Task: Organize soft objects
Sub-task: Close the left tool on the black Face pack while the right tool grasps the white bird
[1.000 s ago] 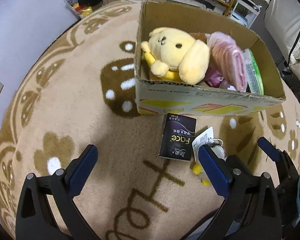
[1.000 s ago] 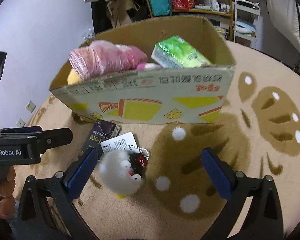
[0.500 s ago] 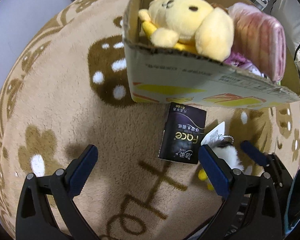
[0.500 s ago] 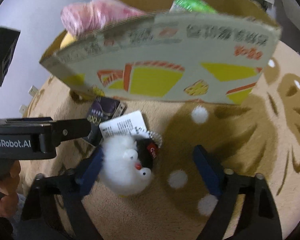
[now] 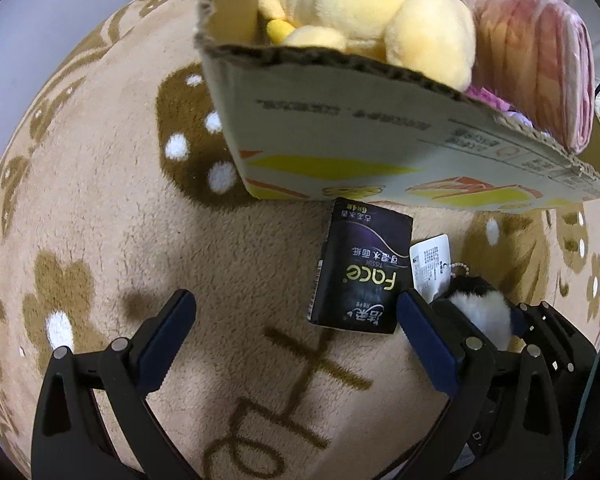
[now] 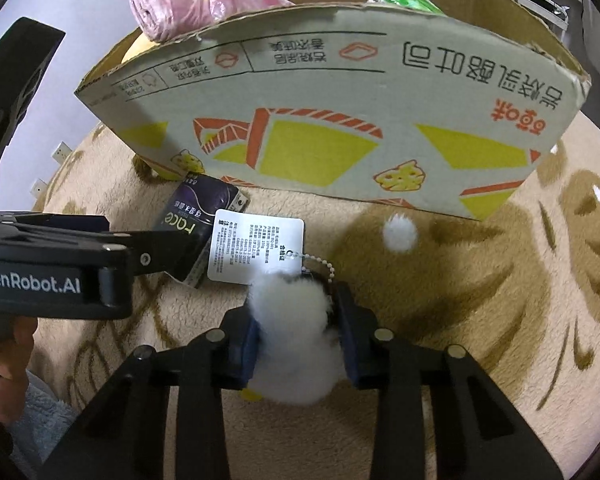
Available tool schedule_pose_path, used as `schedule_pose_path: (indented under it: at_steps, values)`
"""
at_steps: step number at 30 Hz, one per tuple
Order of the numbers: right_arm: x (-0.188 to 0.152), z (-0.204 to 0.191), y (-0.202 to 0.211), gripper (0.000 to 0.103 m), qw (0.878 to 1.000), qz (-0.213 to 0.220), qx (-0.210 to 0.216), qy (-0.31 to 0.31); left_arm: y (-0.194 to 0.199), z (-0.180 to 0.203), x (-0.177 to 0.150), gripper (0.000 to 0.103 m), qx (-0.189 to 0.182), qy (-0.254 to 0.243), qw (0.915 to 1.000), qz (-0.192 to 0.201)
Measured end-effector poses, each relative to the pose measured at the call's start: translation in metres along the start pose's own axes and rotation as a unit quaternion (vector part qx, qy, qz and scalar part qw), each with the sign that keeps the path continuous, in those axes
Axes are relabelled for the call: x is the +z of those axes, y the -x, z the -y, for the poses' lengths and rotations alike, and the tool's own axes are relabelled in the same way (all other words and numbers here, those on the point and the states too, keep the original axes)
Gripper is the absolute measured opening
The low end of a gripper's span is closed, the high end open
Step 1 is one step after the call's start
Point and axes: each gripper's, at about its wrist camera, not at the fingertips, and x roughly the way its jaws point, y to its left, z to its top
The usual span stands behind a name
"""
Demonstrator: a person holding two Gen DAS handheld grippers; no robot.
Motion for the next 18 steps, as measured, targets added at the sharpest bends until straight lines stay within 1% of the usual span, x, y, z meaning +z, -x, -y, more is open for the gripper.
schedule_pose_path:
  at_steps: [7,9,11,15,17,18]
  values:
    - [-0.001,0.006,0.005,0.036,1.000,-0.001,0.003,-0.007,-0.002,0.006,0.001,0.098,0.004,-0.013,0.9999,0.001]
    - [-0.001,0.006,0.005,0.036,1.000,-0.002,0.003,-0.009,-0.003,0.012,0.001,0.098,0.010,-0.017,0.9998,0.000]
    - [-0.002,0.008,0.007,0.036,1.000,-0.002,0.003,-0.010,-0.006,0.013,0.001,0.094,0.011,-0.020,0.9997,-0.003]
    - [-0.004,0.013,0.012,0.036,1.000,-0.002,0.002,-0.006,-0.010,0.023,-0.003,0.093,0.018,-0.020,0.9996,-0.008]
    - [-0.005,0.015,0.014,0.035,1.000,-0.002,0.002,-0.003,-0.011,0.025,-0.004,0.087,0.018,-0.021,0.9996,-0.007]
    - [-0.006,0.016,0.014,0.035,1.000,-0.001,0.001,-0.002,-0.012,0.027,-0.004,0.086,0.016,-0.022,0.9996,-0.006]
